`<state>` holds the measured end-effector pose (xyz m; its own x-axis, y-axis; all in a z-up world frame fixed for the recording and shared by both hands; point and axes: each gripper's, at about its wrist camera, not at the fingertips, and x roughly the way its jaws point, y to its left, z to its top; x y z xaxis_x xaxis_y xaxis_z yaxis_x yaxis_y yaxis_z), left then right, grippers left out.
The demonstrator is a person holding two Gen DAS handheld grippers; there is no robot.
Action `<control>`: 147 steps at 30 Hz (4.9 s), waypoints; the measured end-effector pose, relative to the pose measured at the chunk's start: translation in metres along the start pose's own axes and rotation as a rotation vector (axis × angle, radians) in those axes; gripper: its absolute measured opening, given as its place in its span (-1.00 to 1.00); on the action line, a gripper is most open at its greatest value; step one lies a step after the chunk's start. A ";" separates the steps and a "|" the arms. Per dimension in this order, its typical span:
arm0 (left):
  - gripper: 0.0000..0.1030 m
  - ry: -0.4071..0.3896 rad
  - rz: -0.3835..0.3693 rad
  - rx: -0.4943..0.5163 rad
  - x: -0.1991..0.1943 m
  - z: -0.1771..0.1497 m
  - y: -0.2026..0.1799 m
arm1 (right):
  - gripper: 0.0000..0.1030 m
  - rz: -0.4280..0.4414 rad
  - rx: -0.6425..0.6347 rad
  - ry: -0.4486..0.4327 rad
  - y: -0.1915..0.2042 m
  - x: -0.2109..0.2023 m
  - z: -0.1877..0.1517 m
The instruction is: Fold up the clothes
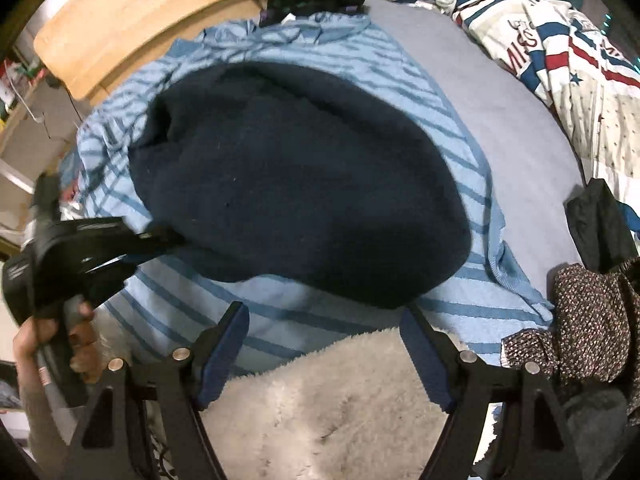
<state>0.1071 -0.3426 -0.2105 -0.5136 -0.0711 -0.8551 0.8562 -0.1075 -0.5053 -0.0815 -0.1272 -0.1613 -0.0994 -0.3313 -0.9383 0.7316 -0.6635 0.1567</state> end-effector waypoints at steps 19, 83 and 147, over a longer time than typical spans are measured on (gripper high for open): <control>0.33 -0.020 0.092 0.186 -0.005 0.017 -0.067 | 0.58 0.071 0.107 -0.025 -0.011 -0.009 0.004; 0.51 -0.167 -0.137 -0.499 0.031 0.070 0.047 | -0.94 -0.040 0.114 -0.035 -0.094 0.102 0.186; -0.91 -0.151 0.034 -0.199 -0.040 0.021 0.053 | 0.62 -0.114 0.736 -0.229 -0.184 -0.046 -0.009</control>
<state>0.1713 -0.3664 -0.2007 -0.4739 -0.2203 -0.8526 0.8597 0.0939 -0.5021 -0.2056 0.0164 -0.1494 -0.3422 -0.3112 -0.8866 0.0808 -0.9498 0.3022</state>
